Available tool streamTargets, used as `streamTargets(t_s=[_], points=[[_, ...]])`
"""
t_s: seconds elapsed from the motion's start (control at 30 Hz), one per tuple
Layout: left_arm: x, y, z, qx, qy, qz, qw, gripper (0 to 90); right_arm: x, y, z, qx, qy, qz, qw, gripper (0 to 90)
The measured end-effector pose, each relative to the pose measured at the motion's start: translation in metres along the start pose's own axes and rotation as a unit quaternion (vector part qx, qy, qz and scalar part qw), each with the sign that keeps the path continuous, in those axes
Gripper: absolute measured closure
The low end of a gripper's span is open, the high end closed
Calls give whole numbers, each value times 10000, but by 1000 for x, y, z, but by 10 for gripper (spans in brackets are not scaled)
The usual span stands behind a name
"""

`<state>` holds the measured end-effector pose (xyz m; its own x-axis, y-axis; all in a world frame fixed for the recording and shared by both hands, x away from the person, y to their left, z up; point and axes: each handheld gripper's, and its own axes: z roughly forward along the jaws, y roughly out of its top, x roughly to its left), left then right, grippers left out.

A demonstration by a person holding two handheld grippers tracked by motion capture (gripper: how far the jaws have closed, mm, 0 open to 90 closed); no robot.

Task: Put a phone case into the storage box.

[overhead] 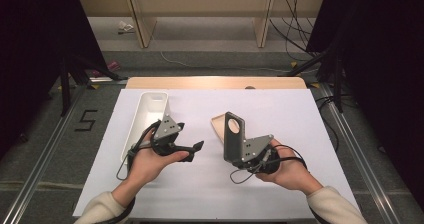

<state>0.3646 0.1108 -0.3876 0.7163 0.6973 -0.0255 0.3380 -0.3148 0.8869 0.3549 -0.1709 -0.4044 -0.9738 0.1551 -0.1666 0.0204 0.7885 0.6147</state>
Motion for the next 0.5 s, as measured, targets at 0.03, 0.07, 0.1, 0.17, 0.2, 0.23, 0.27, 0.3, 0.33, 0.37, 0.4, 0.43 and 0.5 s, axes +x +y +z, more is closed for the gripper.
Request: streamTargets(t_s=[0.03, 0.07, 0.1, 0.17, 0.2, 0.23, 0.27, 0.3, 0.33, 0.37, 0.4, 0.43, 0.5], points=[[0, 3, 3, 24, -21, 14, 10000, 150, 1, 1, 0, -3, 5, 0, 10000, 890], [-1, 6, 5, 54, -41, 24, 10000, 150, 1, 1, 1, -12, 15, -19, 10000, 890], [-1, 8, 8, 80, -59, 25, 9999, 152, 2, 2, 1, -8, 18, -25, 10000, 890], [-1, 13, 13, 133, -71, -2, 9999, 154, 3, 4, 2, -6, 32, -43, 10000, 890], [0, 15, 16, 157, -78, -19, 9998, 155, 4, 4, 2, -11, 35, -47, 10000, 890], [0, 15, 16, 157, -78, -19, 9998, 156, 4, 5, 3, -25, 56, -68, 10000, 890], [0, 19, 20, 193, -90, -60, 9998, 157, 5, 6, 3, -21, 48, -70, 10000, 890], [1, 21, 22, 212, -114, -79, 9997, 158, 5, 7, 4, -26, 52, -89, 9999, 890], [1, 21, 22, 212, -114, -79, 9997, 159, 6, 8, 4, -23, 54, -95, 9999, 890], [1, 22, 24, 212, -135, -109, 9996, 161, 7, 8, 5, -30, 66, -108, 9999, 890], [1, 24, 27, 214, -149, -136, 9996, 161, 7, 8, 5, -30, 66, -108, 9999, 890], [1, 27, 30, 245, -138, -164, 9995, 167, 8, 10, 6, -37, 75, -127, 9999, 890], [2, 29, 34, 279, -175, -199, 9993, 178, 9, 11, 7, -24, 93, -140, 9999, 890]])
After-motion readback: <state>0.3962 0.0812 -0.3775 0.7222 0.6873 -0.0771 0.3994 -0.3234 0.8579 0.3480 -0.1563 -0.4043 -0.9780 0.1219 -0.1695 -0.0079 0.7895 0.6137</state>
